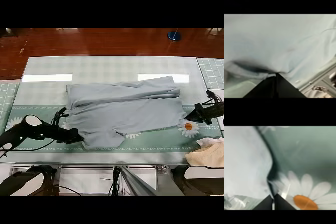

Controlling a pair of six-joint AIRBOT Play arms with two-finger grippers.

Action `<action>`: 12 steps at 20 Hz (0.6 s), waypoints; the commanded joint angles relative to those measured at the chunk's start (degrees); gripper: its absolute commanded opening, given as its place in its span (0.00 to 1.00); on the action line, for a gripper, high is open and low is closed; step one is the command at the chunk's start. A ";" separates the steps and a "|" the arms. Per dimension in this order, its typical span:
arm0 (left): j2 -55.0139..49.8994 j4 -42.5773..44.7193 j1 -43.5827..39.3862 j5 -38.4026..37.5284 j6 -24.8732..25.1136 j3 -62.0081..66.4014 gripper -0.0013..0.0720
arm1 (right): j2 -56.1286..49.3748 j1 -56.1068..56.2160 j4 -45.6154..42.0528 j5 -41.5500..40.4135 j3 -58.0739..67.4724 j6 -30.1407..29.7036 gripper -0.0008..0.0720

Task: Fold the shirts.

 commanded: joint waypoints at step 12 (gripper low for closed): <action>-2.43 -0.04 5.40 6.27 1.60 25.51 0.05 | 11.74 18.29 17.57 -41.53 3.19 -0.26 0.03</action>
